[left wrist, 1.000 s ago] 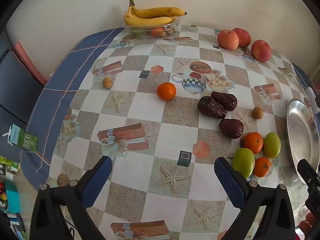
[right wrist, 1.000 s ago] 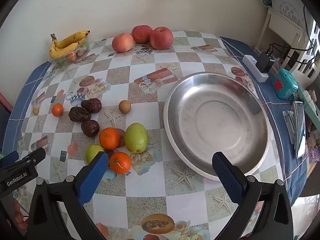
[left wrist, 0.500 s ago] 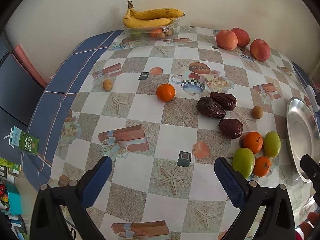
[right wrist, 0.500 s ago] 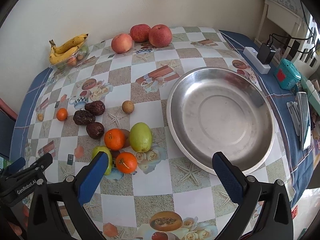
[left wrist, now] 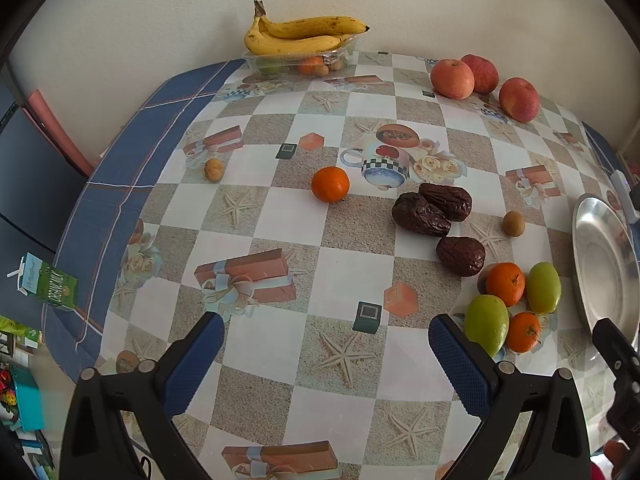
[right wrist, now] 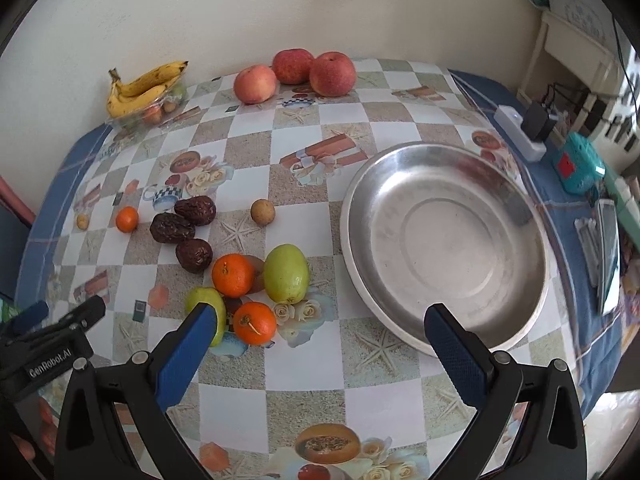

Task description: Organize fruits

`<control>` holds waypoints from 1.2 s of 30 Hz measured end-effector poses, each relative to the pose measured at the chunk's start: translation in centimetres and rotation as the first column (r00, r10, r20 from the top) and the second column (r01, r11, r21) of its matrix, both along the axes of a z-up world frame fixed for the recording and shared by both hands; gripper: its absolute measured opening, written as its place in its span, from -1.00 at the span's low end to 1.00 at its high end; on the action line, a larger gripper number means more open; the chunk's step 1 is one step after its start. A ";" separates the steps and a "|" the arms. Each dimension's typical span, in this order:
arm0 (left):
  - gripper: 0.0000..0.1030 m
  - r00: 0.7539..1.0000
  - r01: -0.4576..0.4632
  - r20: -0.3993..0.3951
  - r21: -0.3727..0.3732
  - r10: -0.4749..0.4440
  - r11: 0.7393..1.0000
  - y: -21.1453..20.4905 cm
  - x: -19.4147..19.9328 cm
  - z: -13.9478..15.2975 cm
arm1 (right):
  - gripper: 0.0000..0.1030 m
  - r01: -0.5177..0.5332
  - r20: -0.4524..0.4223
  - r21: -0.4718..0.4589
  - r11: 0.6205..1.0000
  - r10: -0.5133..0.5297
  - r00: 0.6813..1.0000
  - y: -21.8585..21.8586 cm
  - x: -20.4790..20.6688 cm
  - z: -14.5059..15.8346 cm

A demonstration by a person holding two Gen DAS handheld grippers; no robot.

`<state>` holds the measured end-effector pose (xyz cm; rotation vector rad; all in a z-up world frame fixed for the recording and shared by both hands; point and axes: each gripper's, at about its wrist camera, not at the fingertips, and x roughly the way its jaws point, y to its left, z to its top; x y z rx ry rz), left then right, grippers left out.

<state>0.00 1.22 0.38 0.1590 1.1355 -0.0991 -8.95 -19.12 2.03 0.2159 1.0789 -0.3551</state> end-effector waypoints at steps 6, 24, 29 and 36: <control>1.00 1.000 0.000 -0.001 0.000 0.000 1.000 -0.1 0.0 -0.1 | 1.00 -0.061 -0.002 -0.059 0.996 0.061 0.998 0.9 0.3 0.3; 1.00 1.000 0.005 -0.008 0.006 -0.004 1.000 -0.4 0.1 -0.5 | 1.00 -0.005 -0.002 0.008 1.000 0.005 1.000 0.0 0.1 -0.1; 1.00 1.000 0.009 -0.030 -0.019 -0.009 1.000 -1.2 0.6 -0.8 | 1.00 -0.007 -0.002 0.014 1.000 0.007 1.000 0.1 0.2 -0.1; 1.00 0.999 0.029 -0.027 -0.061 -0.031 0.998 -2.6 1.2 -0.6 | 1.00 -0.024 -0.007 0.010 1.000 0.024 1.000 0.4 0.5 -0.3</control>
